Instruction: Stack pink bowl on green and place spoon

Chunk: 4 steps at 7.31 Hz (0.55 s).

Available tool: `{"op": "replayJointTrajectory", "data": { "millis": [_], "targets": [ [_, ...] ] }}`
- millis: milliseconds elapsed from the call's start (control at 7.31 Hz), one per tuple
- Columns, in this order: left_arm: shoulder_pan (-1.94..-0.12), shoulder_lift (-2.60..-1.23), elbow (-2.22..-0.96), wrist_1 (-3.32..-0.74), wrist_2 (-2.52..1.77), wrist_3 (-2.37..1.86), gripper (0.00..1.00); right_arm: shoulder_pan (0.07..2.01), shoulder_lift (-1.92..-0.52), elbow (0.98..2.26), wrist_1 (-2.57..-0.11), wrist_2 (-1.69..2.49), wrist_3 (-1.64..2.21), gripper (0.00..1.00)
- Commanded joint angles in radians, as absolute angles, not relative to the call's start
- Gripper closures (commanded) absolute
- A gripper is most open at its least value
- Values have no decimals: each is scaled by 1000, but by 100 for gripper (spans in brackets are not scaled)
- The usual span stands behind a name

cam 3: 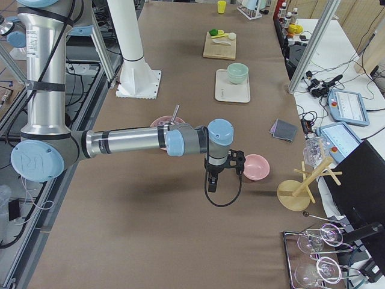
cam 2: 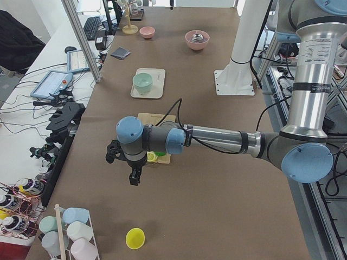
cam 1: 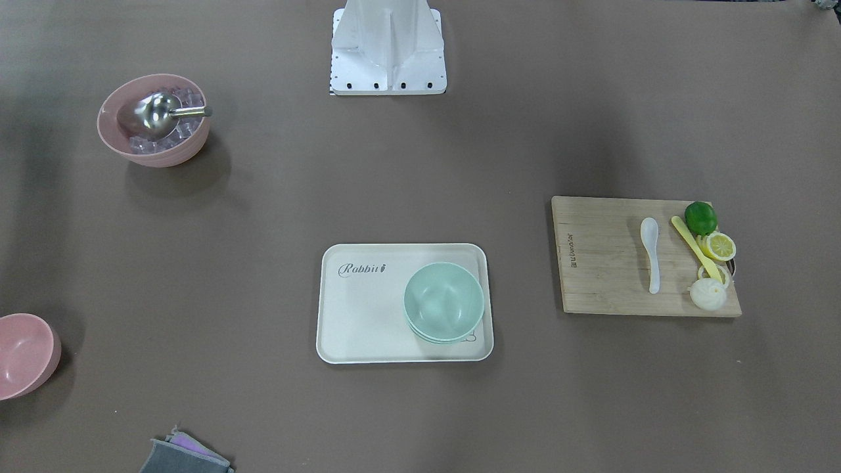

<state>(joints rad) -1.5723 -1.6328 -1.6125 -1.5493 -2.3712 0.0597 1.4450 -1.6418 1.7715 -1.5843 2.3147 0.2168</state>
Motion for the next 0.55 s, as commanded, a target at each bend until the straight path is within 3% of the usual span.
{"op": "replayJointTrajectory", "data": {
  "millis": [0,411],
  "targets": [
    [-1572,-1634,-1611,-1551,-2372,60,2,1445,-1641,1776,-1583,2315,219,0],
    [-1572,-1641,-1609,-1543,-2372,54,2,1445,-1632,1772,-1585,2327,219,0]
  ]
}}
